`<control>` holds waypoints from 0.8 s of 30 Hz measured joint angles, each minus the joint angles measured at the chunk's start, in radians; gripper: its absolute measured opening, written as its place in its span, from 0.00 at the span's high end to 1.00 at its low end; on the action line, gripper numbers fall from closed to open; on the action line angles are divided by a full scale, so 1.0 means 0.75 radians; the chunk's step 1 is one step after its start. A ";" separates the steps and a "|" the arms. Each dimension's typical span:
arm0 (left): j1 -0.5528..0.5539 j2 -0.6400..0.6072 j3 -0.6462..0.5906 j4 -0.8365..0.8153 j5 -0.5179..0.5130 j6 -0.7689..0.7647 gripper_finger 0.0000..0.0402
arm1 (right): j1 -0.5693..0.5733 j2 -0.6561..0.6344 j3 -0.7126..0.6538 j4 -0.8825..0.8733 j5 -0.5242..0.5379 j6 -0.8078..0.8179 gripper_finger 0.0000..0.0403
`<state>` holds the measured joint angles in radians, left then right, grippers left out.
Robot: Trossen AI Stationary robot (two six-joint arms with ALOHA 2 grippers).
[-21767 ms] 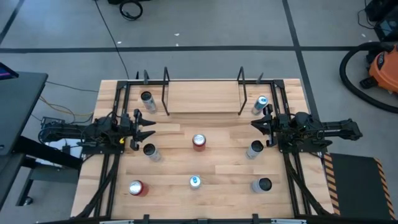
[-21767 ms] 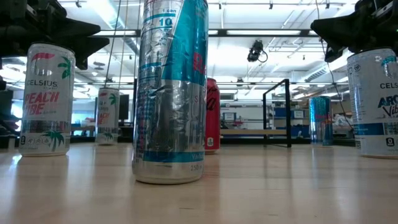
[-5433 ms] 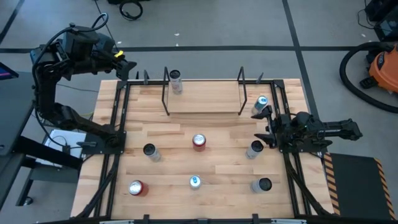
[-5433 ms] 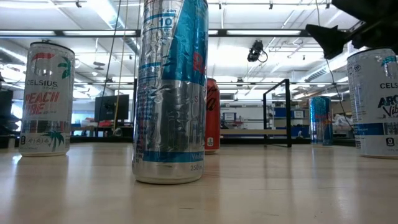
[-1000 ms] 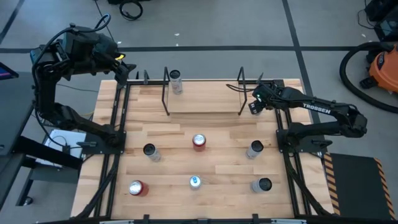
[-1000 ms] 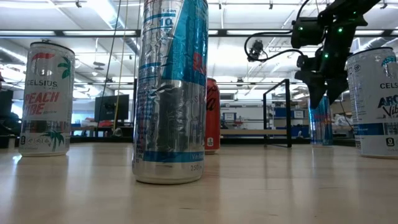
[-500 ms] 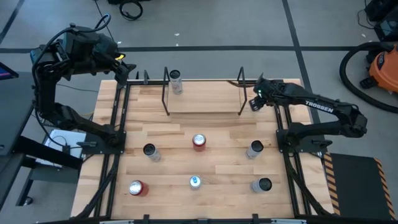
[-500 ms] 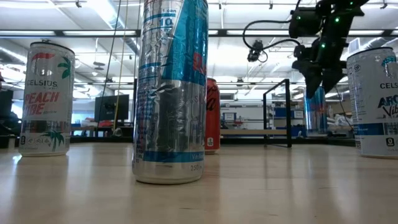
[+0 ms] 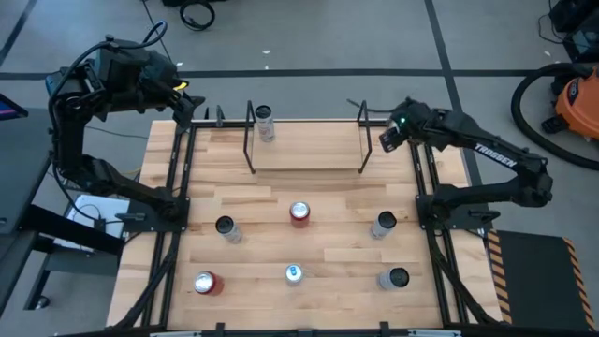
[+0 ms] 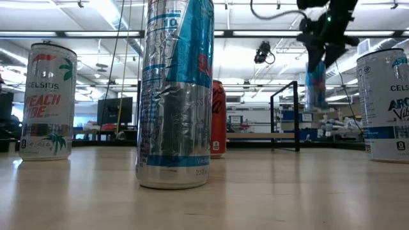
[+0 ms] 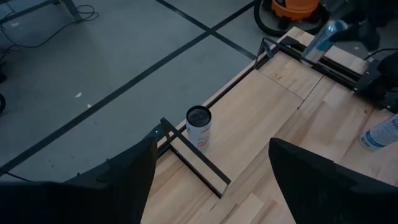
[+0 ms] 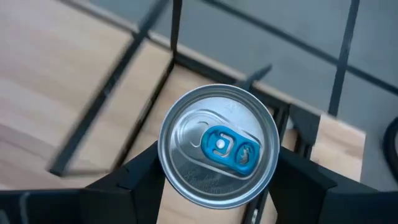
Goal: Place canned beverage on shelf
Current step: Put the right blue soda can on the shelf
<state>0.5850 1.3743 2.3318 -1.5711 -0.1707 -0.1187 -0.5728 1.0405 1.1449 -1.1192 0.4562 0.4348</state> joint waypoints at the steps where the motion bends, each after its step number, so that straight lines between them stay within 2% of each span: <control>1: 0.000 0.000 0.000 0.000 0.000 0.000 0.22 | 0.000 0.000 0.030 0.001 0.000 -0.010 0.40; 13: 0.000 0.000 0.000 0.001 -0.001 -0.001 0.22 | 0.000 0.000 0.333 0.077 0.049 -0.131 0.40; 24: -0.001 0.000 0.000 0.001 0.000 -0.001 0.22 | 0.000 0.011 0.368 0.306 0.024 -0.197 0.40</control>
<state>0.5846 1.3743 2.3318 -1.5704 -0.1707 -0.1192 -0.5728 1.0487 1.4208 -0.8897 0.4742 0.2870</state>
